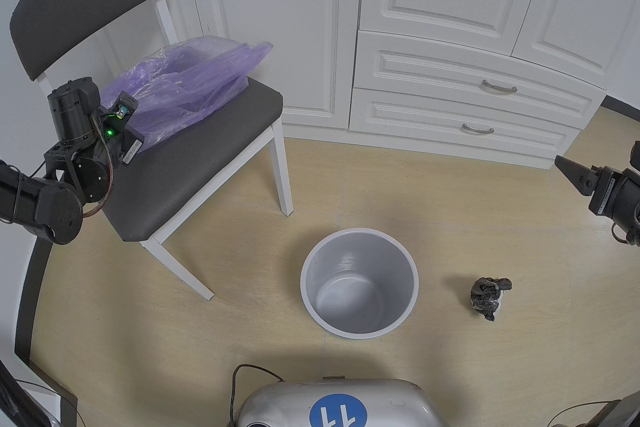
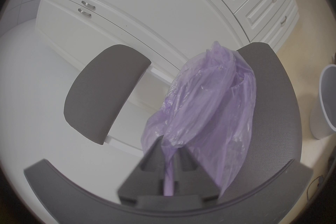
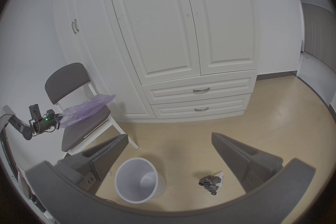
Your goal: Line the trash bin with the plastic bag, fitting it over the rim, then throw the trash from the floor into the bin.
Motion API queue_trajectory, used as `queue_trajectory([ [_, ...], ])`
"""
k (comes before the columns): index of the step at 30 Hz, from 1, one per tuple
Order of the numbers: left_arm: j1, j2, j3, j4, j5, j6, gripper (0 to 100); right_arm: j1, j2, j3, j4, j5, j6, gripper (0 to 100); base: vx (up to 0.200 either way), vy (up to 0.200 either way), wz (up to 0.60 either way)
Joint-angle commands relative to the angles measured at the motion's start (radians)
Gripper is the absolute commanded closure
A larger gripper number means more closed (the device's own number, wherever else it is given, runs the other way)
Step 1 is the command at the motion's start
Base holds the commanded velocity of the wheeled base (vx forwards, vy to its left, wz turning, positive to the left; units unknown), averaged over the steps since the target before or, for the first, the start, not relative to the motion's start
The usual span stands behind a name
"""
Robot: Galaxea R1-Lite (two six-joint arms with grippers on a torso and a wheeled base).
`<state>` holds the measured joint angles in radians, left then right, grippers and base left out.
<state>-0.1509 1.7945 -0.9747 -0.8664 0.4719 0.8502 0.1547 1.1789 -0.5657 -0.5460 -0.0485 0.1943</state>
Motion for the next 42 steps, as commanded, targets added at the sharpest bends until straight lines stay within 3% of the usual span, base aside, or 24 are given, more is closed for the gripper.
queue_trajectory([
  [1, 0.001, -0.004, 0.002, -0.002, -0.001, -0.007, 100, 0.0, 0.001, -0.002, 0.0, 0.009, 0.001, 0, 0.0, 0.0, 0.0],
  [8, -0.009, -0.04, 0.013, 0.0, -0.01, -0.039, 100, 0.011, 0.001, 0.003, 0.0, 0.027, -0.001, 0, 0.0, 0.0, 0.0],
  [15, -0.021, -0.122, 0.171, 0.015, -0.015, -0.323, 100, 0.016, 0.015, 0.01, 0.0, 0.033, -0.009, 0, 0.0, 0.0, 0.0],
  [19, -0.041, -0.164, 0.297, 0.001, -0.015, -0.439, 100, 0.014, 0.005, 0.023, 0.001, 0.033, -0.012, 0, 0.0, 0.0, 0.0],
  [25, -0.072, -0.201, 0.344, 0.001, -0.039, -0.505, 100, 0.016, -0.004, 0.02, 0.001, 0.032, -0.018, 0, 0.0, 0.0, 0.0],
  [28, -0.125, -0.259, 0.338, 0.001, -0.055, -0.519, 100, 0.069, -0.015, 0.024, 0.0, 0.021, -0.081, 0, 0.0, 0.0, 0.0],
  [35, -0.211, -0.337, 0.346, 0.015, -0.055, -0.591, 100, 0.166, -0.044, 0.04, 0.003, -0.019, -0.09, 0, 0.0, 0.0, 0.0],
  [39, -0.266, -0.374, 0.346, 0.03, -0.064, -0.625, 100, 0.226, -0.027, 0.052, 0.009, -0.074, -0.088, 0, 0.0, 0.0, 0.0],
  [42, -0.303, -0.394, 0.314, 0.06, -0.118, -0.626, 100, 0.275, 0.024, 0.069, 0.0, -0.091, -0.085, 0, 0.0, 0.0, 0.0],
])
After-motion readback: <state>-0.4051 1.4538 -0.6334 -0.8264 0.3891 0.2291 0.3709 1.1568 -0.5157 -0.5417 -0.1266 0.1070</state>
